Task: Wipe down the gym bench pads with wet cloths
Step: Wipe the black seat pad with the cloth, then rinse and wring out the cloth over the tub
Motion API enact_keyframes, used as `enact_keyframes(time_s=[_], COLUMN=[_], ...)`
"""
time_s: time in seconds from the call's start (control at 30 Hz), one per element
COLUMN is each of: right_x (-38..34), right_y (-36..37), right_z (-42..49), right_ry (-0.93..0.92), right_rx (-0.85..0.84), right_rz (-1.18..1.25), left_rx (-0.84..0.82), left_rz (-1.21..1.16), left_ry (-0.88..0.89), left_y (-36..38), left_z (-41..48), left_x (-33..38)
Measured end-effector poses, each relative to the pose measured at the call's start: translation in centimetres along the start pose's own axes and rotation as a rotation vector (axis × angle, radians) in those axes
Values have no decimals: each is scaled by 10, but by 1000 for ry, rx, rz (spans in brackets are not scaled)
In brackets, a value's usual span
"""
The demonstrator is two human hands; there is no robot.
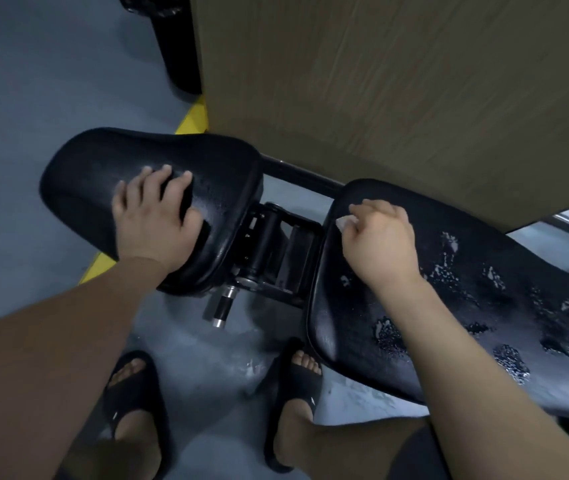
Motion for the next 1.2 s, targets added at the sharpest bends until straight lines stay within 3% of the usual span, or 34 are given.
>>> enact_keyframes(time_s=[0.2, 0.33, 0.53, 0.67, 0.8, 0.97, 1.07, 1.2], right_x=[-93, -158, -250, -321, -384, -441, -452, -448], right_y=[-1, 5, 52, 114, 200, 294, 343, 387], right_z=[-17, -40, -93, -139, -188, -256, -290, -305], right_ry=[-201, -373, -602, -703, -719, -843, -932, -927], right_rx=[-93, -200, -443, -668, -908, -1147, -1256, -1337], right_rz=[181, 237, 208, 195, 200, 122, 14, -41], left_rx=[-310, -274, -344, -358, -371, -481, -536, -579], left_rz=[-89, -202, -412, -357, -319, -316, -304, -107], left_ry=[13, -48, -416, -617, -818, -954, -974, -842], left_y=[-10, -64, -108, -112, -87, -20, 24, 65], left_z=[-4, -32, -136, -223, -313, -397, -418, -426], left_x=[-6, -40, -168, -260, -330, -369, -378, -385])
Point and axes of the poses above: each hand's wrist, its own z-axis towards the middle knuckle, its own y-axis out of the palm, x = y × z, the point moved 9 cm from there along z, towards the middle knuckle, and after that the axes turned 4 degrees about -x, right-handed, at the moved point
